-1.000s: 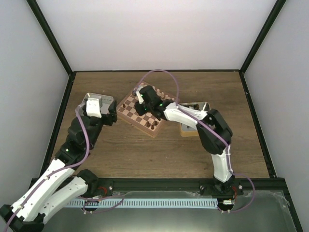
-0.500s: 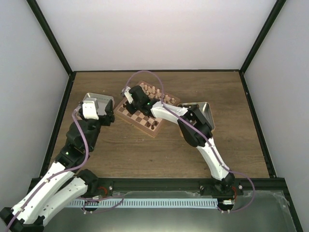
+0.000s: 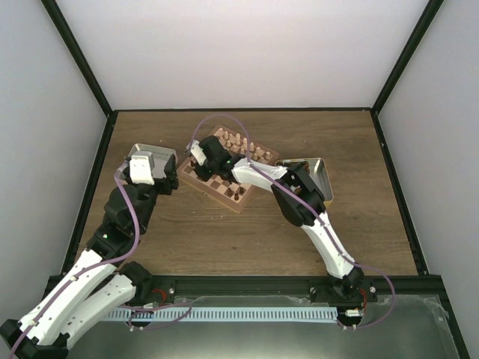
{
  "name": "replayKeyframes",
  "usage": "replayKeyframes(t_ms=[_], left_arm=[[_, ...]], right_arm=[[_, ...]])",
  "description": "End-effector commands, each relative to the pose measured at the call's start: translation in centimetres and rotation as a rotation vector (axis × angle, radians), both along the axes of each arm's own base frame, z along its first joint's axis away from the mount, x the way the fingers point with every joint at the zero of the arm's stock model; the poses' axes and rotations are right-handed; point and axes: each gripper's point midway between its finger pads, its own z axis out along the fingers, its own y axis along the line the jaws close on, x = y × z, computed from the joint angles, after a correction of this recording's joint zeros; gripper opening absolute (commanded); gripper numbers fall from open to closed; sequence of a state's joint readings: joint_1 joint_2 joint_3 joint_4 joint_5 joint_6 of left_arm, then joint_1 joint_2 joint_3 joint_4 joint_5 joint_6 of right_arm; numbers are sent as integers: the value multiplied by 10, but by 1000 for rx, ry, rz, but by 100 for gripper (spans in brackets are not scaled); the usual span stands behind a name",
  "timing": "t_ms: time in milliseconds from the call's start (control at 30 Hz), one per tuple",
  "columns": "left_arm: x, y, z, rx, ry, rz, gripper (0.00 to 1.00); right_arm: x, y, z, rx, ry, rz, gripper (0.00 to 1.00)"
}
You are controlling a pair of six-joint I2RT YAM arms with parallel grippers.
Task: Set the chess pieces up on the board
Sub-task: Place the chess piece on the chessboard.
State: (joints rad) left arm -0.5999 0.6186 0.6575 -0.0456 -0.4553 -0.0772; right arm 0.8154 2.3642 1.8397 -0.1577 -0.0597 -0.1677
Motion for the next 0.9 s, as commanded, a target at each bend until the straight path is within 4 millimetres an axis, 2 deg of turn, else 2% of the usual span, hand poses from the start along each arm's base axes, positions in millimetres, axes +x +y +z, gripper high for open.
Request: replayKeyframes(t_ms=[0, 333, 633, 667, 767, 867], left_arm=[[1, 2, 0, 10, -5, 10, 81], [2, 1, -2, 17, 2, 6, 82], [2, 1, -1, 16, 1, 5, 82], [2, 1, -1, 16, 1, 4, 82], [1, 1, 2, 5, -4, 2, 82], [-6, 2, 19, -37, -52, -20, 82]], right_arm=[[2, 11, 4, 2, -21, 20, 4], [5, 9, 12, 7, -35, -3, 23], [10, 3, 23, 4, -50, -49, 25], [10, 2, 27, 11, -49, -59, 27], [10, -1, 54, 55, -51, -92, 40], [2, -3, 82, 113, -28, -97, 48]])
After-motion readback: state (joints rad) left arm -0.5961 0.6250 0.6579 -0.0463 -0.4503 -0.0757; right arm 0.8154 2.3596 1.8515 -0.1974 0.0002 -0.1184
